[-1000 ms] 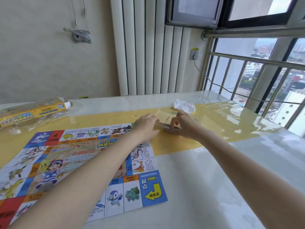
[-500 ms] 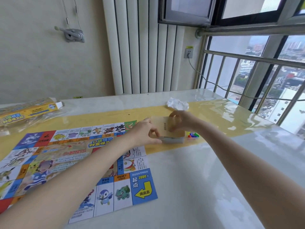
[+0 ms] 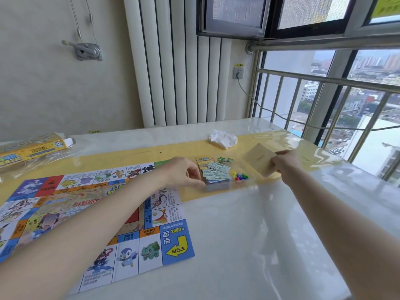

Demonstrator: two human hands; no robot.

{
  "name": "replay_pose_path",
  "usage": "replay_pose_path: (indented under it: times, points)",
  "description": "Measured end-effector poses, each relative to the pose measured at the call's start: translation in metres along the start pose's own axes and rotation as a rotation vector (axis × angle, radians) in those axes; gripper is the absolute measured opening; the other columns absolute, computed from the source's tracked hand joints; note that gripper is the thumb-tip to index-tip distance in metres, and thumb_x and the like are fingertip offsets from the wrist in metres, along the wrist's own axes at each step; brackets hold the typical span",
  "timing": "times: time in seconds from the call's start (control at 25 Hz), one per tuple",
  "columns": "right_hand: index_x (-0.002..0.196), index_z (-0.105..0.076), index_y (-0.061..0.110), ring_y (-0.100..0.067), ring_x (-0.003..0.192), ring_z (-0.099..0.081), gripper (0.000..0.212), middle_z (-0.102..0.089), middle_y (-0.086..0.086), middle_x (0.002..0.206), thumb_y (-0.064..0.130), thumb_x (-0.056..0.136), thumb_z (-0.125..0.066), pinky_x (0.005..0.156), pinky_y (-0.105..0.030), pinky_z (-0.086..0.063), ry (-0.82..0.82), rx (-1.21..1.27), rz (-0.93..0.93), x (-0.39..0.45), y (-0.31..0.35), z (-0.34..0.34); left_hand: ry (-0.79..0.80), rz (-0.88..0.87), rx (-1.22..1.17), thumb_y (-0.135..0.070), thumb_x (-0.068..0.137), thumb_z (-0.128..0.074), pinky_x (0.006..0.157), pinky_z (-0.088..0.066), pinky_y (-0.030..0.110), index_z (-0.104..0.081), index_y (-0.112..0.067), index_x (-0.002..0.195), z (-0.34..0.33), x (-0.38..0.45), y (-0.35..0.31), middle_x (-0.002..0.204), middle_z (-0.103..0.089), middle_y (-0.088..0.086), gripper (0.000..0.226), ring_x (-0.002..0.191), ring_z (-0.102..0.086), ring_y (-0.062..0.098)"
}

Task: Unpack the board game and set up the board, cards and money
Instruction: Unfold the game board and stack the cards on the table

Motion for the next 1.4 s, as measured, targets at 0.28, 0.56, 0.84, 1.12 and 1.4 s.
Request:
replay_pose_path:
  times: [0.28,0.56,0.84,1.12,1.4]
  points:
    - [0.108,-0.064,0.004,-0.034,0.11,-0.055,0.025,-0.061,-0.018,0.117,0.018,0.088,-0.057,0.095,-0.042,-0.045,0.158,-0.441,0.48,-0.032,0.036,-0.024,-0.055,-0.051,0.077,-0.028,0.095,-0.048,0.087,-0.032,0.02,-0.058,-0.017,0.125,-0.015,0.011,-0.016,0.123,-0.051,0.002,0.033,0.112,-0.05,0.015]
    - [0.104,-0.066,0.007,-0.026,0.106,-0.054,0.027,-0.063,-0.009,0.107,0.023,0.082,-0.064,0.088,-0.037,-0.046,0.452,-0.764,0.751,-0.073,0.029,-0.074,-0.303,0.121,-0.143,-0.016,0.091,-0.054,0.079,-0.041,0.023,-0.068,-0.015,0.102,-0.012,0.005,-0.015,0.102,-0.061,0.002,0.018,0.09,-0.055,0.015]
    - [0.093,-0.073,0.016,-0.022,0.099,-0.056,0.017,-0.056,-0.005,0.101,0.008,0.08,-0.065,0.077,-0.021,-0.037,0.527,-0.589,0.806,-0.083,0.021,-0.053,0.003,0.388,0.03,-0.03,0.085,-0.058,0.1,-0.04,0.037,-0.053,-0.018,0.094,-0.026,0.012,-0.026,0.098,-0.055,0.002,0.016,0.099,-0.055,0.024]
    - [0.102,-0.069,0.015,-0.022,0.103,-0.055,0.022,-0.065,-0.005,0.11,0.007,0.082,-0.061,0.079,-0.025,-0.039,0.574,-0.527,0.82,-0.088,0.017,-0.046,0.002,0.499,-0.053,-0.027,0.089,-0.049,0.077,-0.043,0.031,-0.059,-0.002,0.097,-0.035,0.014,-0.034,0.103,-0.056,0.021,0.028,0.1,-0.053,0.037]
    - [0.108,-0.063,0.021,-0.024,0.112,-0.05,0.021,-0.061,-0.003,0.116,0.019,0.089,-0.055,0.097,-0.041,-0.031,0.476,-0.742,0.82,-0.088,0.013,-0.053,0.012,0.548,-0.533,-0.024,0.091,-0.052,0.082,-0.029,0.023,-0.05,-0.017,0.115,-0.032,0.013,-0.054,0.112,-0.047,0.005,0.025,0.111,-0.045,0.023]
Point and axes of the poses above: each hand's wrist, its own x-axis towards the middle knuckle, its own z-axis out of the back of the hand, y = z × x, the point moved 2 cm from there along x, towards the middle knuckle
